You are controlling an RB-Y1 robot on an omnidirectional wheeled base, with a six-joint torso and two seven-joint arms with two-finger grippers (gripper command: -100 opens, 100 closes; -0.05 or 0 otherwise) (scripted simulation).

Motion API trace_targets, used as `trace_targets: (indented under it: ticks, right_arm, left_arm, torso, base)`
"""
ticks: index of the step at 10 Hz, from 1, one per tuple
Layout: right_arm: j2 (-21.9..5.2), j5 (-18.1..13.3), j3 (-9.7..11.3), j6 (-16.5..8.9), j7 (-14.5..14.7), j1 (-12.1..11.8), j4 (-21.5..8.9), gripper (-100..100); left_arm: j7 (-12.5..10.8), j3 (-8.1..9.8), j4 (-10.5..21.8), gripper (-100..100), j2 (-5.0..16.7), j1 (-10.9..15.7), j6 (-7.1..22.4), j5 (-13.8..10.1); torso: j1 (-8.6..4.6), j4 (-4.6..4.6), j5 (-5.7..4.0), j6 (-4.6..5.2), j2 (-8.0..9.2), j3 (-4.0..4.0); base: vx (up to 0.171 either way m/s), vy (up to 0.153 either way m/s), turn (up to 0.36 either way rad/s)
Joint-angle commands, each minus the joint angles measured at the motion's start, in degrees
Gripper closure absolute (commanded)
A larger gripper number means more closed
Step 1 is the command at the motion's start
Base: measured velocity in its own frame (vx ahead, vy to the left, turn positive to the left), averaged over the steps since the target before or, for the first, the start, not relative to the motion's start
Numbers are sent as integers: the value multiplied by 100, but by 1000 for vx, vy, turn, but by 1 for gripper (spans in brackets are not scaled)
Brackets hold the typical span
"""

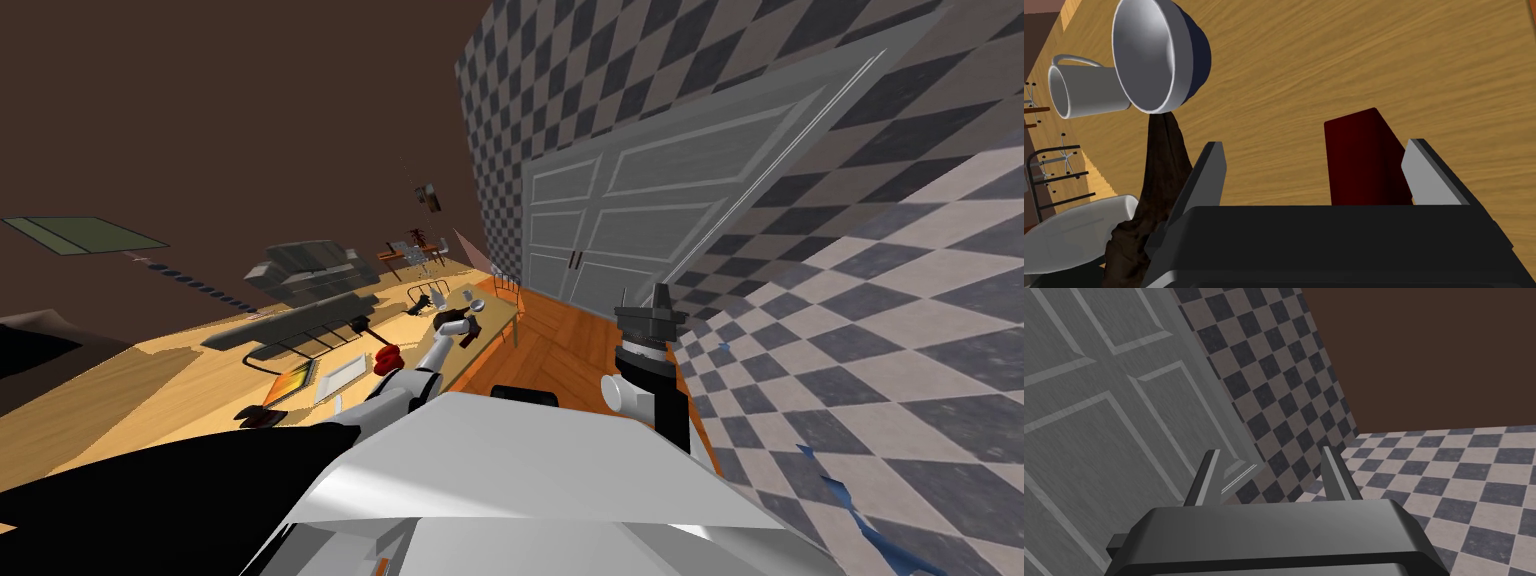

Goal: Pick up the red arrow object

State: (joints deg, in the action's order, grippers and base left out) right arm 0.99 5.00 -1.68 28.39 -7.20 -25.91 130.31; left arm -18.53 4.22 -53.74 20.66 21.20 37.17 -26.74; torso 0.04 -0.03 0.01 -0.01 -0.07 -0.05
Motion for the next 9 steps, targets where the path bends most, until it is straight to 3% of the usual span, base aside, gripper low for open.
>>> trace_targets:
  ticks: [1, 7, 9]
  right_arm:
    - [0, 0, 0, 0, 0, 0, 0, 0]
    - [0, 0, 0, 0, 0, 0, 0, 0]
    - [0, 0, 0, 0, 0, 0, 0, 0]
  left_arm:
    - [-117, 32, 286, -100, 55, 197, 286, -113]
    - [-428, 116, 1043, -100, 152, 640, 1163, -335]
    - [-428, 116, 1124, -100, 152, 640, 1210, -335]
  torso:
    - [0, 0, 0, 0, 0, 0]
    - [4, 0, 1, 0, -1, -1]
    - [4, 0, 1, 0, -1, -1]
  base:
    - [23, 16, 30]
    - [23, 14, 30]
    - [16, 12, 4]
